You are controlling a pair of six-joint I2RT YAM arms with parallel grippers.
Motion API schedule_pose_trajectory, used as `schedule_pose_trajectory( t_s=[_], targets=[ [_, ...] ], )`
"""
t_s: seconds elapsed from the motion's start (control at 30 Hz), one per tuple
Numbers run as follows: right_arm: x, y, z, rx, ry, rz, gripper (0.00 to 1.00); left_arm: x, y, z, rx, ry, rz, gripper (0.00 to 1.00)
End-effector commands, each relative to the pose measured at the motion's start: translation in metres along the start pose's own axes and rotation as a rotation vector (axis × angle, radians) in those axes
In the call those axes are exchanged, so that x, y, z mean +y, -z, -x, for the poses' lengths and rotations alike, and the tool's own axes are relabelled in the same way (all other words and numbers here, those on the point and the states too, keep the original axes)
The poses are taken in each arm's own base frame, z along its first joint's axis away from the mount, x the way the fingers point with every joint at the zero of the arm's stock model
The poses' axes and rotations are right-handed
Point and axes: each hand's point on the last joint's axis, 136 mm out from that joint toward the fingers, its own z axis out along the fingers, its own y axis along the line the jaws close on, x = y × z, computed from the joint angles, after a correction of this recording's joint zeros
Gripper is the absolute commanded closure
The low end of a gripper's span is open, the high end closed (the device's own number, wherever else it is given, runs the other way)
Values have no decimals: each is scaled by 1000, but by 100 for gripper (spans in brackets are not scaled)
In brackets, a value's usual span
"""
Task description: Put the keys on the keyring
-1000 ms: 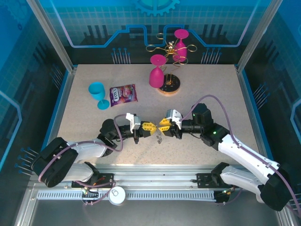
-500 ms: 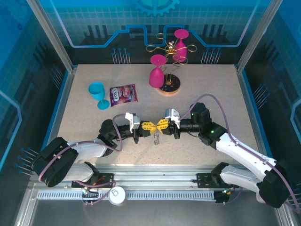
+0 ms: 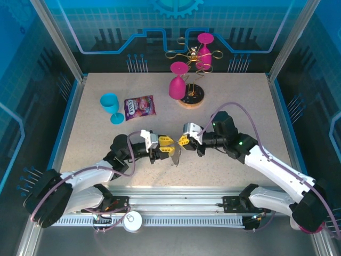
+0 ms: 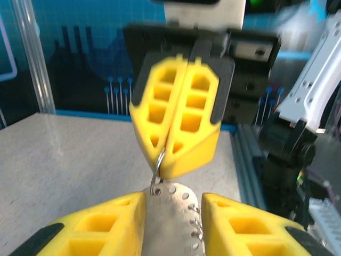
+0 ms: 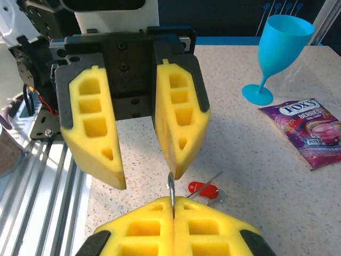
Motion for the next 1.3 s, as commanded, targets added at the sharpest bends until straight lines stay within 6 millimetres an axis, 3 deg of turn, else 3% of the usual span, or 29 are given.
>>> schedule_pose_trajectory(
  t_s=[0.0, 0.6, 0.8, 0.9, 1.03, 1.07, 1.17, 1.27],
  targets=[
    [8, 2, -18, 168, 66, 25, 100, 6, 2, -25, 180, -43, 33, 66],
    [16, -19, -13, 340, 141, 91, 100, 1, -10, -18, 187, -58, -58, 73],
    [20, -23, -14, 367, 148, 118, 100, -2, -10, -15, 178, -68, -76, 87],
    [19, -22, -11, 353, 122, 118, 100, -4, -10, -13, 172, -76, -85, 98],
    [7, -8, 7, 180, 29, 67, 71, -4, -8, -12, 158, -89, -74, 100],
    [5, -3, 10, 122, 10, 52, 67, -4, -7, -11, 146, -87, -70, 100],
    [1, 10, 15, -31, 1, 6, 65, -5, -6, -8, 105, -77, -65, 100],
    [5, 12, 7, -103, 17, -22, 66, -6, -6, -4, 66, -63, -66, 100]
  ],
)
